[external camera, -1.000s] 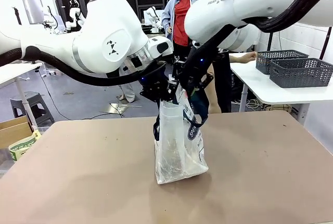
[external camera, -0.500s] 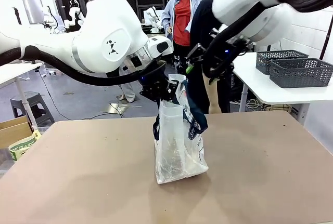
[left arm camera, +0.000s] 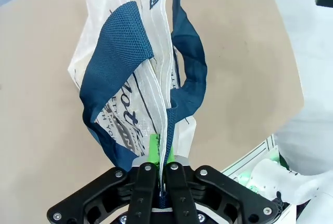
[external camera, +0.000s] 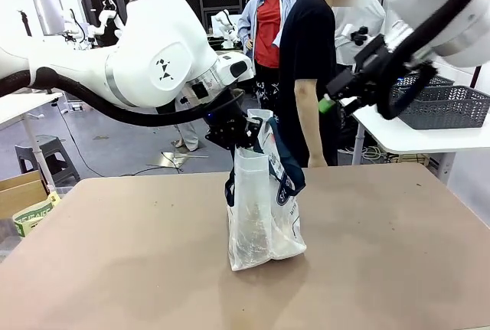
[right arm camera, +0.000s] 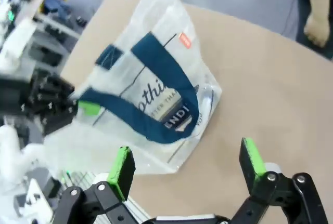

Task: Transfer purchased items from the store into the shopping bag.
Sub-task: Move the Reusable shopping bag to the right side of the table.

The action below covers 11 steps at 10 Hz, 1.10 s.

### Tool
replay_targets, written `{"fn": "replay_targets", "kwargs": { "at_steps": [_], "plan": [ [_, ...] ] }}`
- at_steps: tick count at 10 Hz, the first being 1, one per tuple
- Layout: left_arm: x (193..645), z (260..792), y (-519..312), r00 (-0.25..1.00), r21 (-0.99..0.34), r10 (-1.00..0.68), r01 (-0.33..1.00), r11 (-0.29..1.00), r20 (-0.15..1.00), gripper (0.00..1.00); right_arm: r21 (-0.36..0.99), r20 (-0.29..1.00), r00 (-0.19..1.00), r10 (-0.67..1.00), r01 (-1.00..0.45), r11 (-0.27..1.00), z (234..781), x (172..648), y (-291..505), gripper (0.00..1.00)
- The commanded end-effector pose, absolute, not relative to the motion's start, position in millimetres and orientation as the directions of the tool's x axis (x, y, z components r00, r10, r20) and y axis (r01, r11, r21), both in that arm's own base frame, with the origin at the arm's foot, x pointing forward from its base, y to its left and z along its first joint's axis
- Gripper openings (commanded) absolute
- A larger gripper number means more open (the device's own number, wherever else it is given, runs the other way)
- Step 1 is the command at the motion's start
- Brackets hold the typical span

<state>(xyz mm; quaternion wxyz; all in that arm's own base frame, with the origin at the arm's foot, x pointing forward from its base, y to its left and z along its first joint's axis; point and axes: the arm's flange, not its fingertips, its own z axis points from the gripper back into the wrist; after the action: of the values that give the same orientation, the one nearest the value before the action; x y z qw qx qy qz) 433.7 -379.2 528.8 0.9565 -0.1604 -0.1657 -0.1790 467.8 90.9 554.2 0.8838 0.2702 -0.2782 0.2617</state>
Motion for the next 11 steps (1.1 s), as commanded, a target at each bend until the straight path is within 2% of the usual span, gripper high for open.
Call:
{"fn": "replay_targets", "kwargs": {
  "at_steps": [1, 11],
  "plan": [
    [428.8, 531.7, -375.1, 0.87, -0.233, -0.28, 0.394, 0.889, 0.405, 0.0, 0.342, 0.689, 0.655, 0.312, -0.672, 0.656, 533.2, 455.2, 64.5, 1.0],
    [433.6, 528.1, -379.0, 0.88, -0.244, -0.291, 0.396, 0.885, 0.374, 0.0, 0.314, 0.682, 0.653, 0.329, -0.668, 0.675, 541.2, 455.8, 61.2, 1.0]
  ]
}}
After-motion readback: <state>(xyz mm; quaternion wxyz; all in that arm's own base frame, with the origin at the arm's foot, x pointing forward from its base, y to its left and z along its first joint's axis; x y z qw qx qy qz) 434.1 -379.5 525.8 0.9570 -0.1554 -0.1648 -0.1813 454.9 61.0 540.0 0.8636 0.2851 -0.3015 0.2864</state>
